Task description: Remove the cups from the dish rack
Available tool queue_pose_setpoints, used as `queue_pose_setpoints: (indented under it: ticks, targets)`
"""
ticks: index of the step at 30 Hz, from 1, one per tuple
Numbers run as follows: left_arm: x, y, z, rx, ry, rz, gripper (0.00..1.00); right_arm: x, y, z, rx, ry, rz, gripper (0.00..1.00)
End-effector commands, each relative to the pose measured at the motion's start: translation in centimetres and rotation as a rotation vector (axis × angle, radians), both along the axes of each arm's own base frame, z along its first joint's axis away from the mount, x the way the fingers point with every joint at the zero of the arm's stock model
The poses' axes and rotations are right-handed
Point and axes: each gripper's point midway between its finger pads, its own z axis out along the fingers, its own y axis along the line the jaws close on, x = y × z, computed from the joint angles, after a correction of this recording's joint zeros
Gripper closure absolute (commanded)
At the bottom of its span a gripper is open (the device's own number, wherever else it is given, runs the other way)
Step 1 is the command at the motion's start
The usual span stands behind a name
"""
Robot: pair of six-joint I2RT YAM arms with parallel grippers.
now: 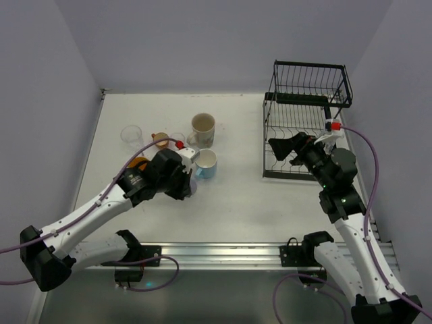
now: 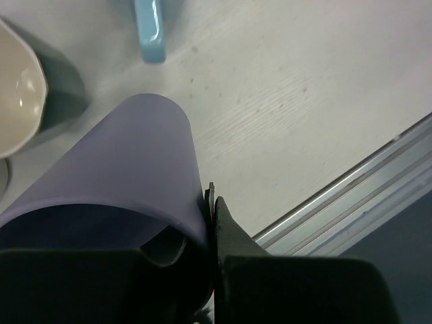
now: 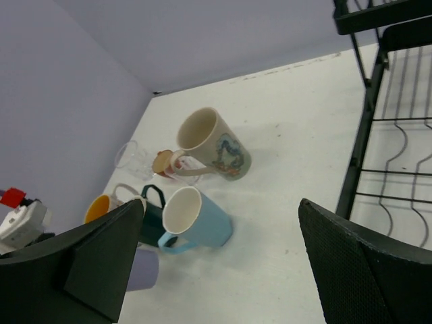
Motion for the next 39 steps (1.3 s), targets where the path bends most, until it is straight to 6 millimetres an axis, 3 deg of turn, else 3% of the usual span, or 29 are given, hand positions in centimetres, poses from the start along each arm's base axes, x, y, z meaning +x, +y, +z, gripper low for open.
queue_pose_setpoints:
  ticks: [1,6,9,13,17,19,24,25,26,30,35,37,38,39]
  targets:
    - [-1.8,2.9,-3.3,0.157,0.094,0.016,0.97,0.4,-2.2,-0.7,-0.114,0.025,-0.106,0.01]
    - [-1.5,2.7,-5.3,0.232,0.132,0.008,0.77,1.6,-5.3,-1.6,-0.198,0.063,-0.271,0.01]
    - [-1.3,2.5,-6.1,0.265,0.15,-0.004,0.7,2.5,-7.8,-2.8,-0.241,0.082,-0.413,0.01]
    - [-1.0,2.4,-6.9,0.3,0.169,-0.011,0.64,3.6,-9.0,-4.7,-0.289,0.143,-0.47,0.01]
    - [-0.8,2.4,-6.5,0.293,0.152,0.003,0.54,4.7,-10.1,-6.2,-0.316,0.191,-0.51,0.01]
    - [-0.6,2.2,-5.8,0.278,0.139,0.011,0.48,5.3,-11.9,-6.8,-0.337,0.223,-0.571,0.01]
    - [0.3,1.1,-2.2,0.189,0.062,0.015,0.21,6.9,-15.9,-7.3,-0.36,0.286,-0.676,0.01]
    - [0.4,1.0,-1.2,0.165,0.04,0.011,0.05,7.0,-17.3,-7.5,-0.363,0.301,-0.712,0.01]
    - [0.6,0.6,-0.1,0.139,0.019,0.008,0.0,7.4,-17.9,-8.4,-0.38,0.332,-0.722,0.01]
    - [1.2,-0.5,3.6,0.024,-0.082,-0.021,0.0,8.2,-20.5,-9.8,-0.382,0.395,-0.772,0.01]
    - [0.7,-2.1,9.0,-0.181,-0.241,-0.1,0.0,10.0,-21.7,-11.7,-0.385,0.461,-0.763,0.01]
    - [0.8,-2.5,12.2,-0.288,-0.364,-0.12,0.0,11.3,-21.9,-12.3,-0.362,0.48,-0.737,0.01]
    - [0.8,-2.5,12.3,-0.306,-0.391,-0.127,0.0,11.7,-21.9,-12.4,-0.362,0.487,-0.733,0.01]
    - [1.0,-2.8,13.6,-0.354,-0.45,-0.131,0.0,12.3,-22.1,-12.0,-0.361,0.48,-0.736,0.01]
